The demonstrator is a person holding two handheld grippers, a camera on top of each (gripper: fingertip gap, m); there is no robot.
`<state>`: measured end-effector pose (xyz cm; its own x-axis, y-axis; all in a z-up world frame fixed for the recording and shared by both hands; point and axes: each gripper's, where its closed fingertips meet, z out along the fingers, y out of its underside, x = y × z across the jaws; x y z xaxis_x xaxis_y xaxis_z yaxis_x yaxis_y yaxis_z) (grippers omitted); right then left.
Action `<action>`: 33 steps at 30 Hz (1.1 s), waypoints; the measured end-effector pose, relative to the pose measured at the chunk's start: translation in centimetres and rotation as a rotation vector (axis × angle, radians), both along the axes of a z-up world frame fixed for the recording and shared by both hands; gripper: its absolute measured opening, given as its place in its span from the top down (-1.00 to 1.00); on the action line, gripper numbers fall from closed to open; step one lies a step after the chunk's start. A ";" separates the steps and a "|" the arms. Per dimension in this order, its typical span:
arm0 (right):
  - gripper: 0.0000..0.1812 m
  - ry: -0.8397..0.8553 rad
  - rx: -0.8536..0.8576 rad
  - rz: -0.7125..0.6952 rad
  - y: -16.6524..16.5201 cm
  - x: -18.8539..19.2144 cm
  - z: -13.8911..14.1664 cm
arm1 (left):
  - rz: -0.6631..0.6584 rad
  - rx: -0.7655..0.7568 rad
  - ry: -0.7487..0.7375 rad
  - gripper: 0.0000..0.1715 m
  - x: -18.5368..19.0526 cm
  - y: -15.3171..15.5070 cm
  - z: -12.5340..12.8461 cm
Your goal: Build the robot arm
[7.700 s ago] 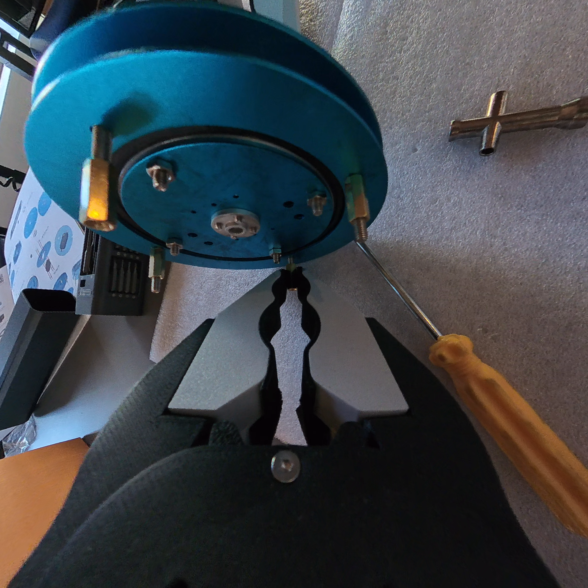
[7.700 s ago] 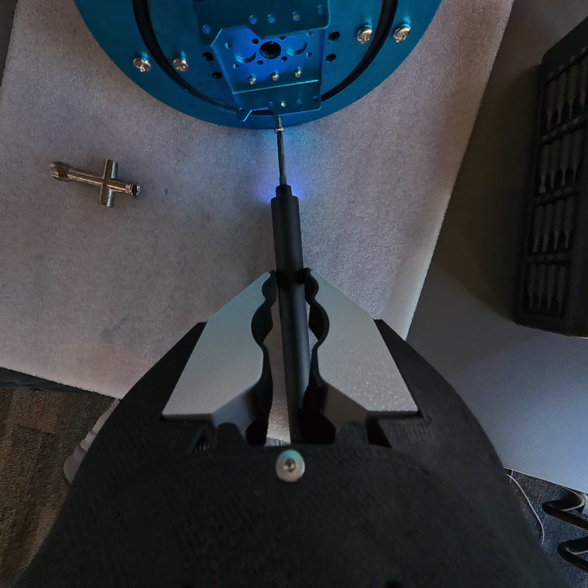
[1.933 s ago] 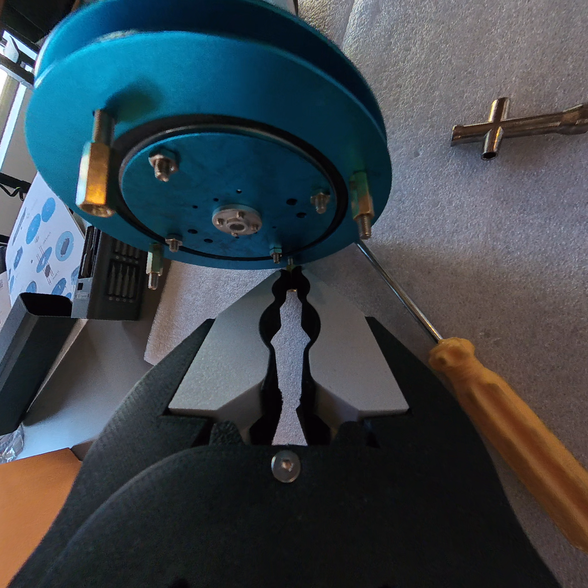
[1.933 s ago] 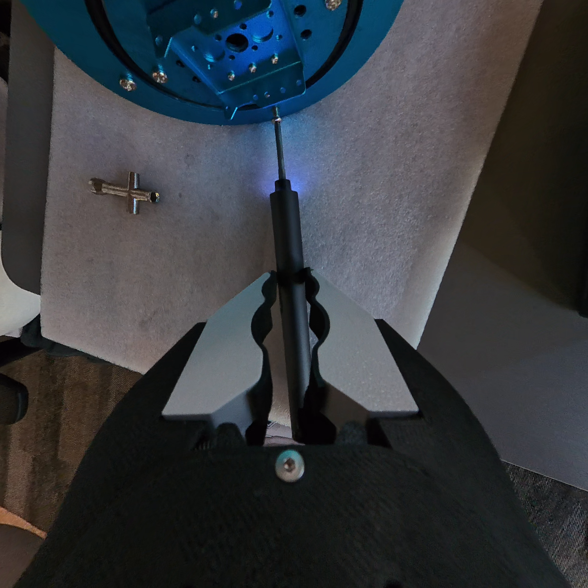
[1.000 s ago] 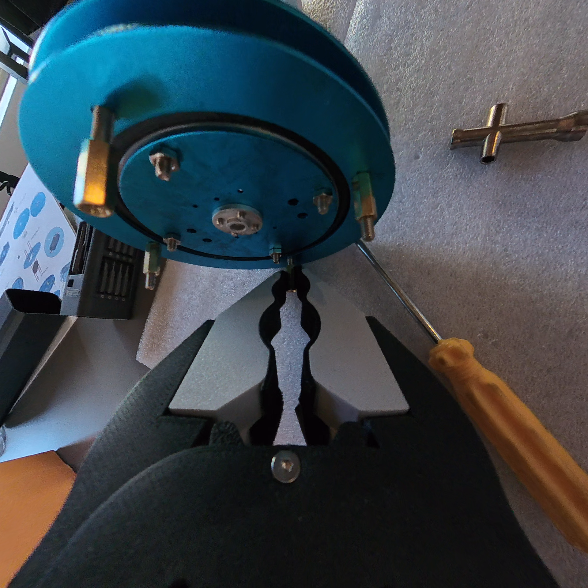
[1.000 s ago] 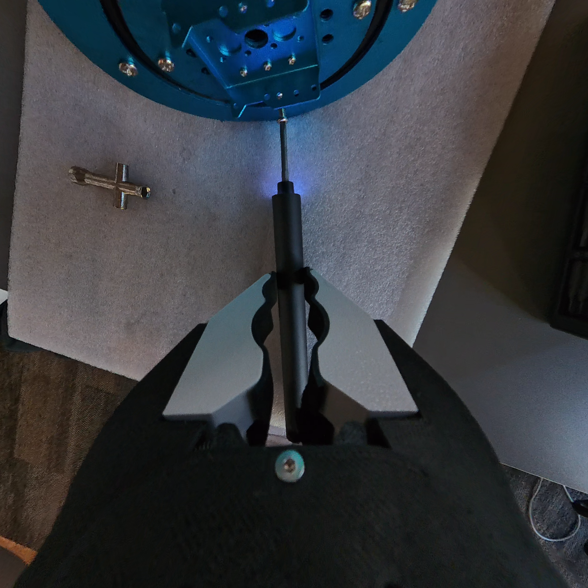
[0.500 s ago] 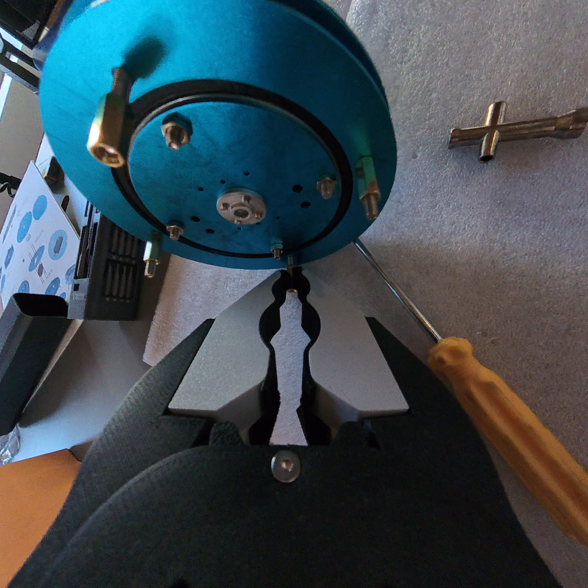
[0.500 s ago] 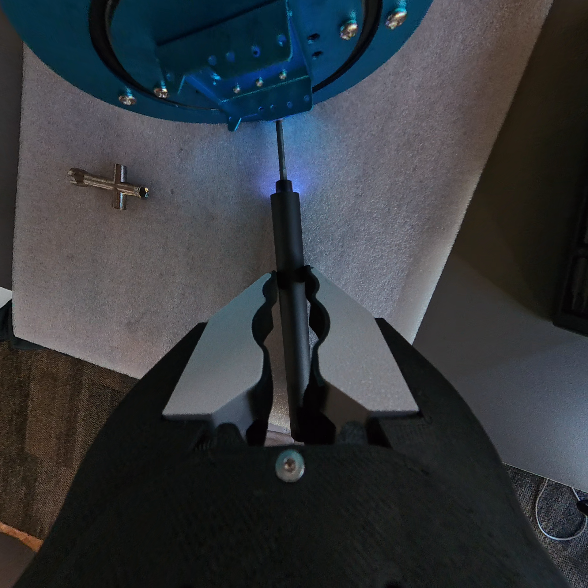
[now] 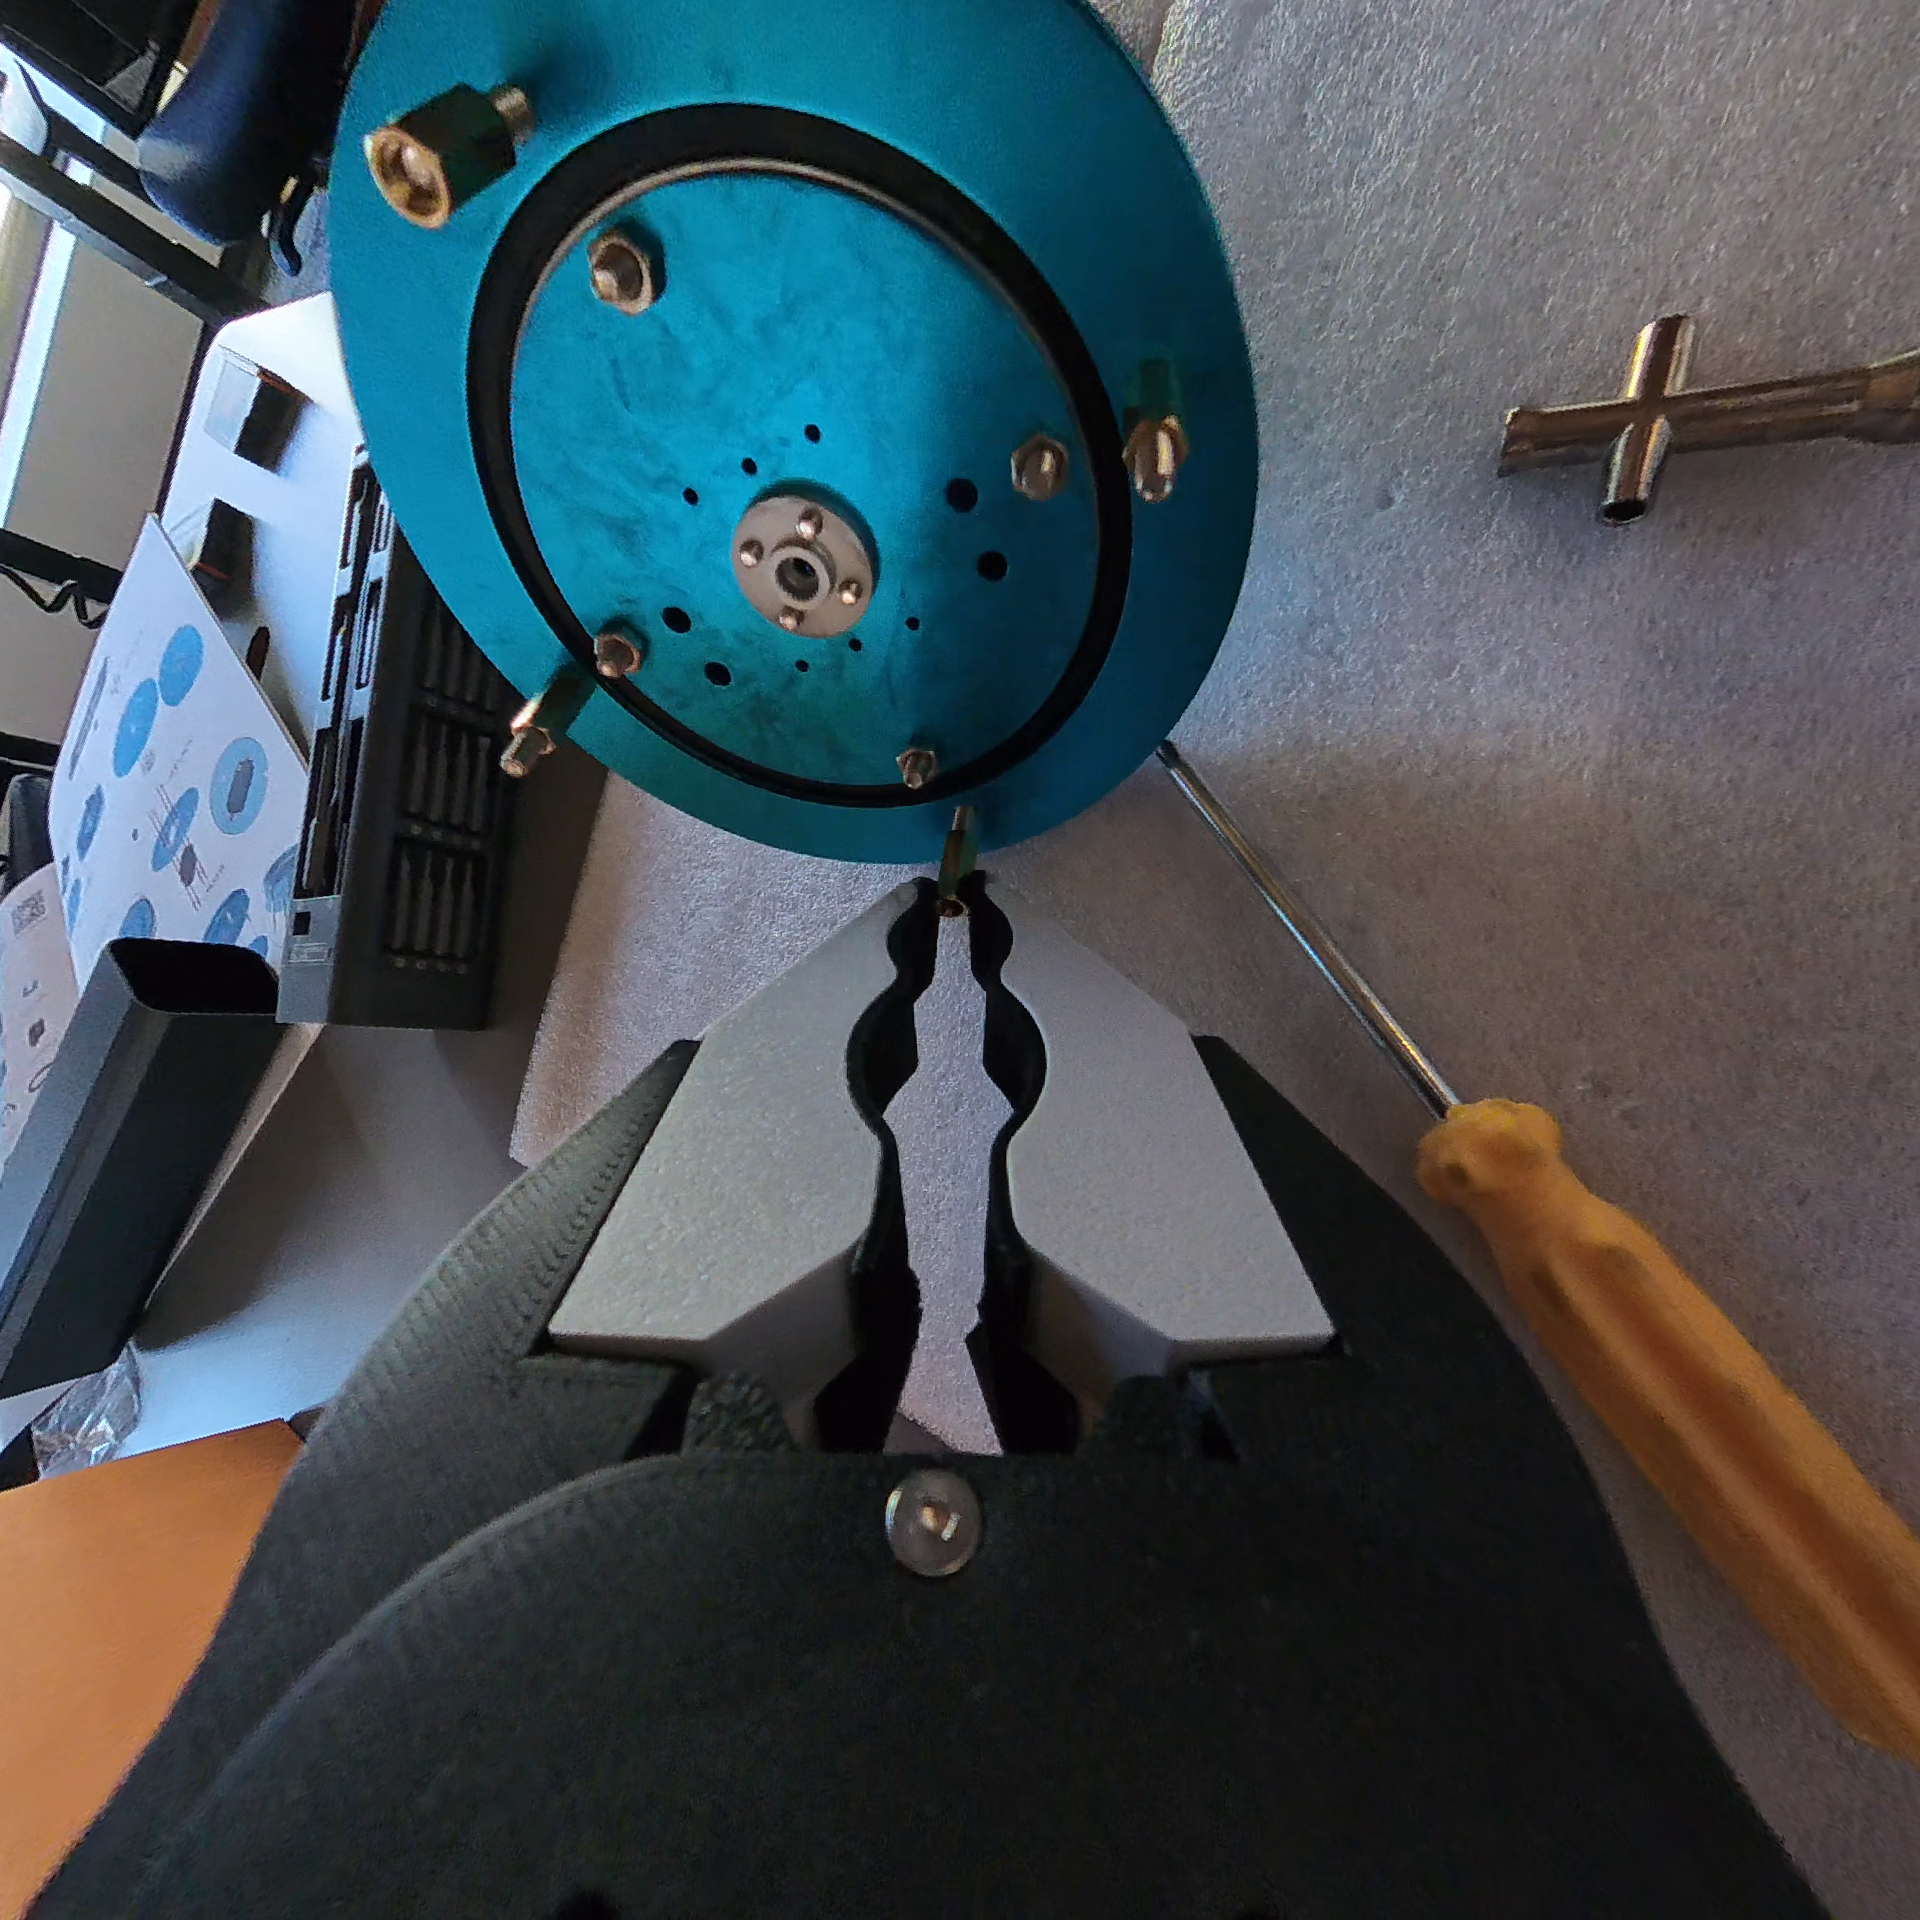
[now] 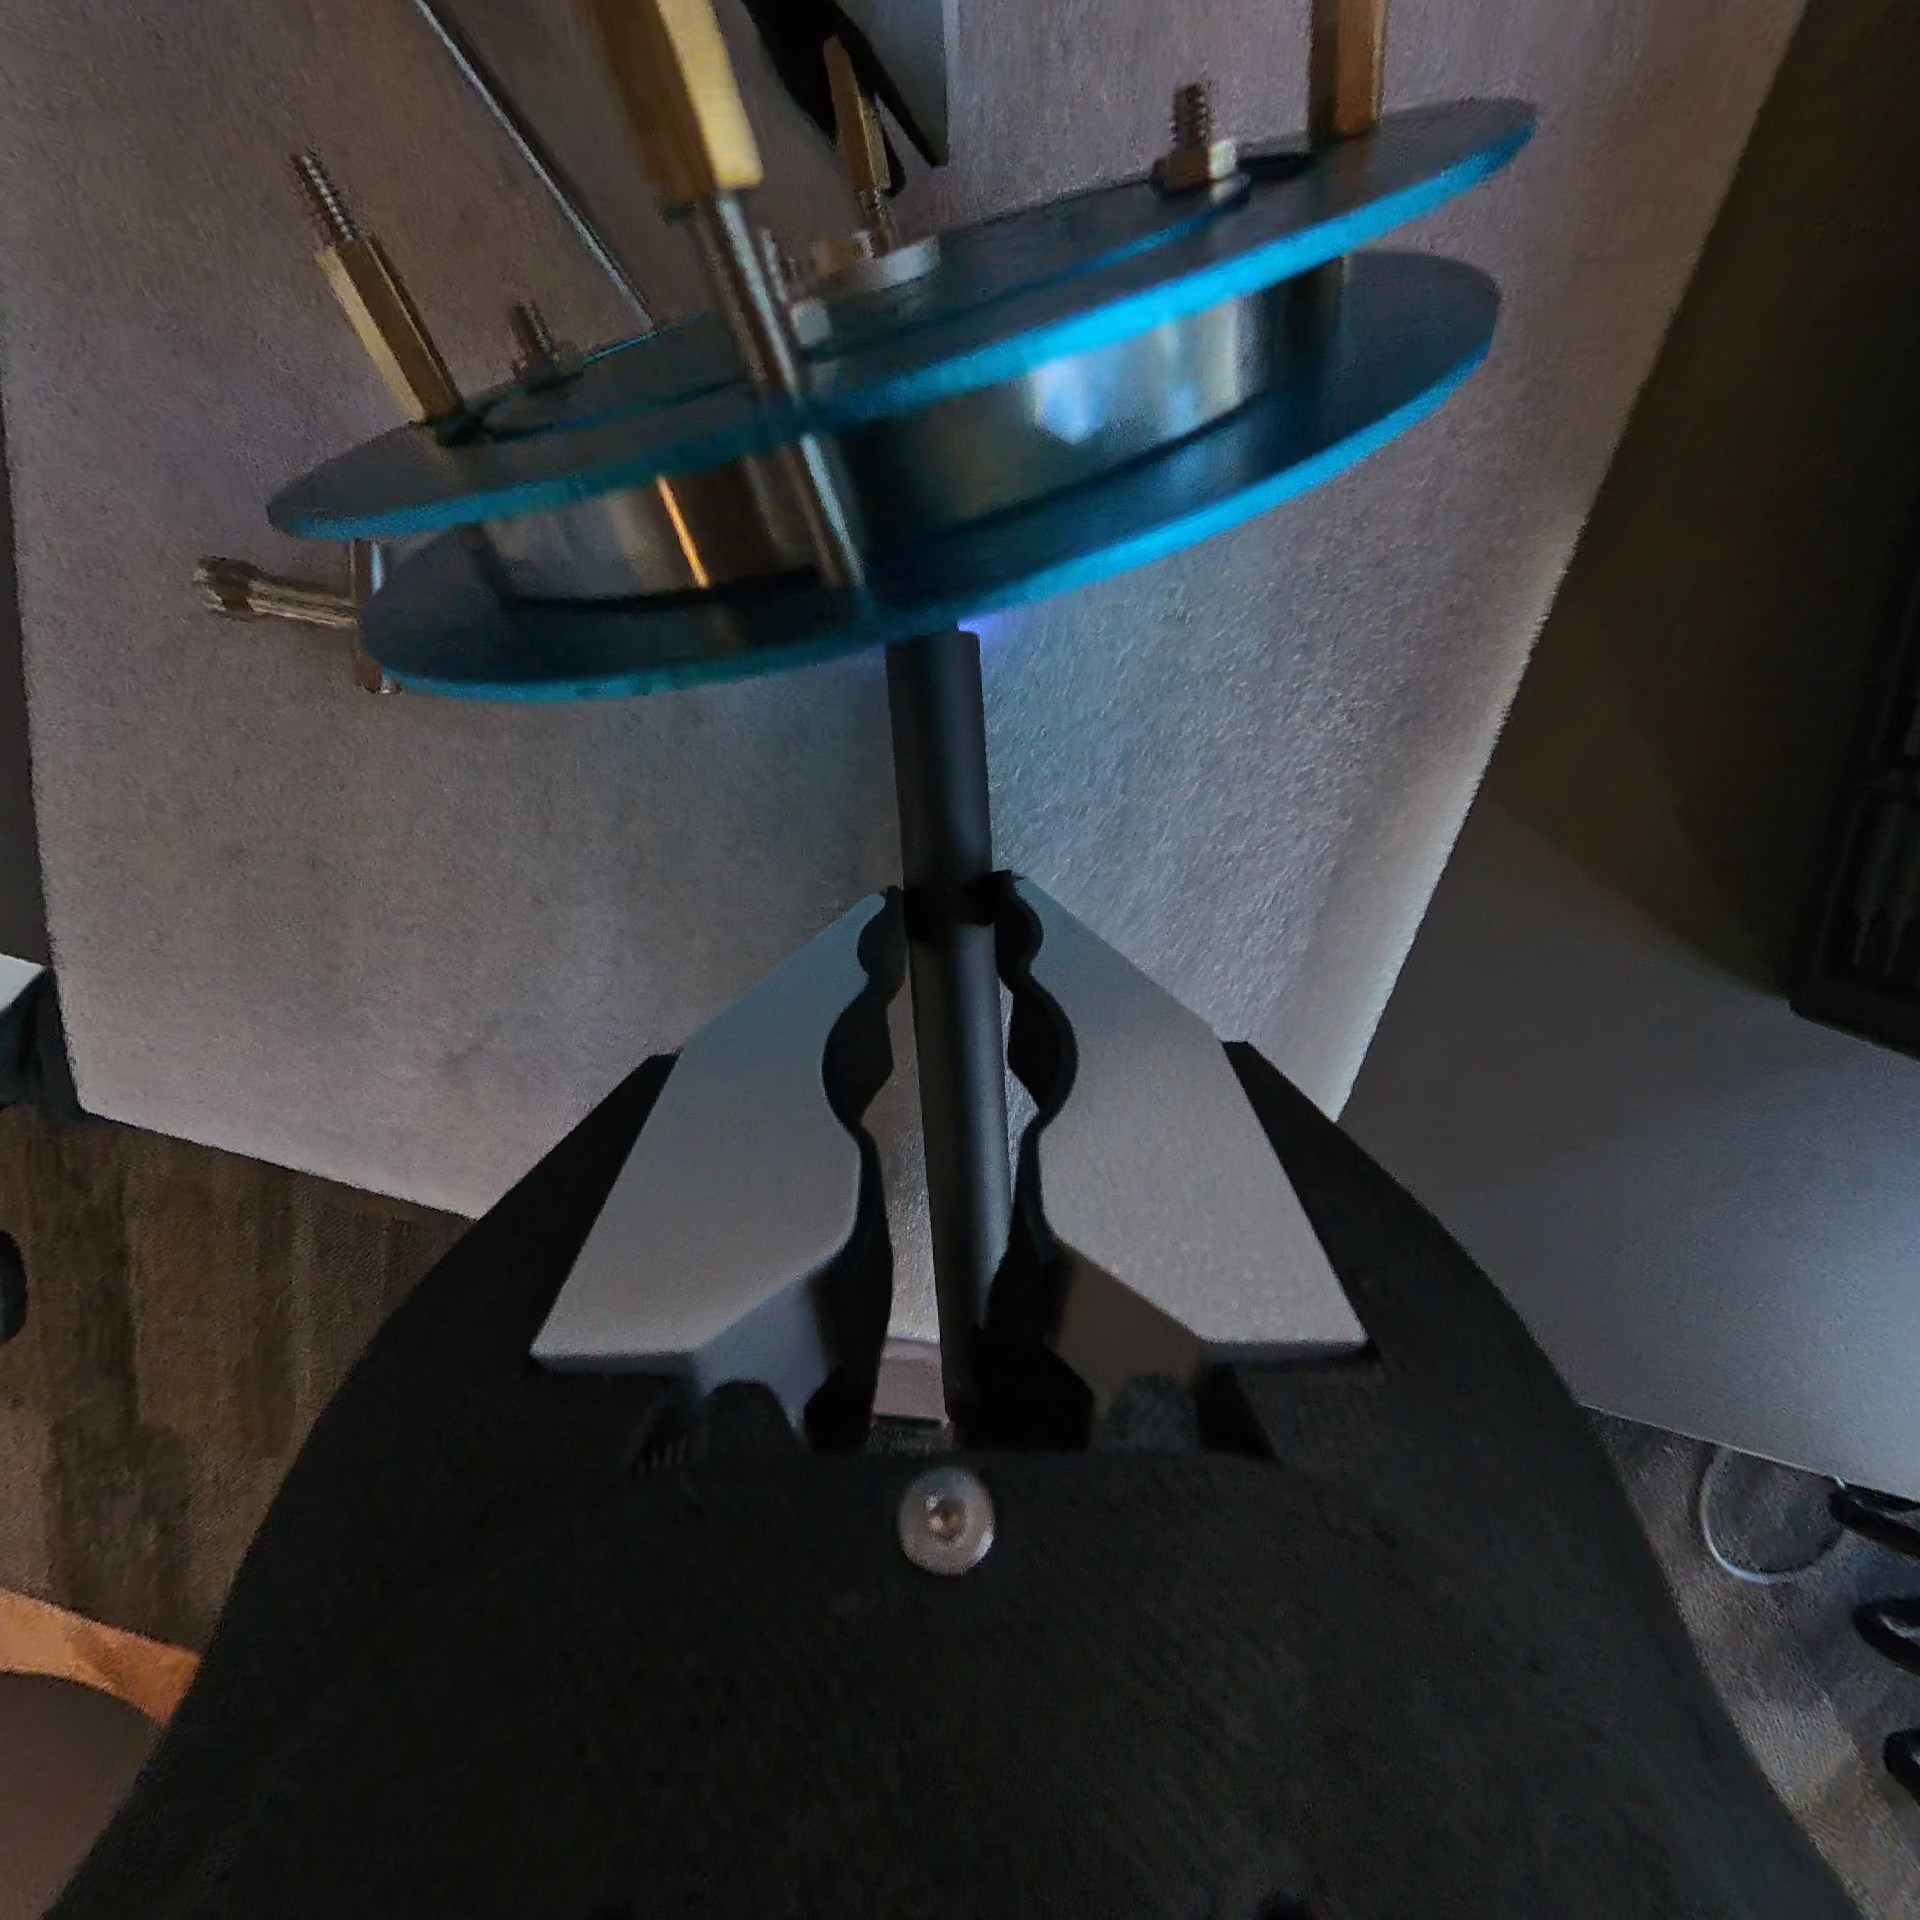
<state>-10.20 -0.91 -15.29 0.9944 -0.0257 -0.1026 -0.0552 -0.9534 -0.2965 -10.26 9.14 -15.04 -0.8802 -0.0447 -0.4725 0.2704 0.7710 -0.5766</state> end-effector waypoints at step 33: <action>0.45 -0.014 0.723 0.003 4.7 0.2 11.1 | -0.025 0.043 -0.031 0.96 -0.1 0.3 -0.5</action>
<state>-9.97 3.81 -4.18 0.9957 0.0462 -0.0799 -0.0445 -0.5183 -0.8541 -10.33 9.49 -15.55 -0.8656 -0.0017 -0.5008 0.3076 0.7874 -0.5343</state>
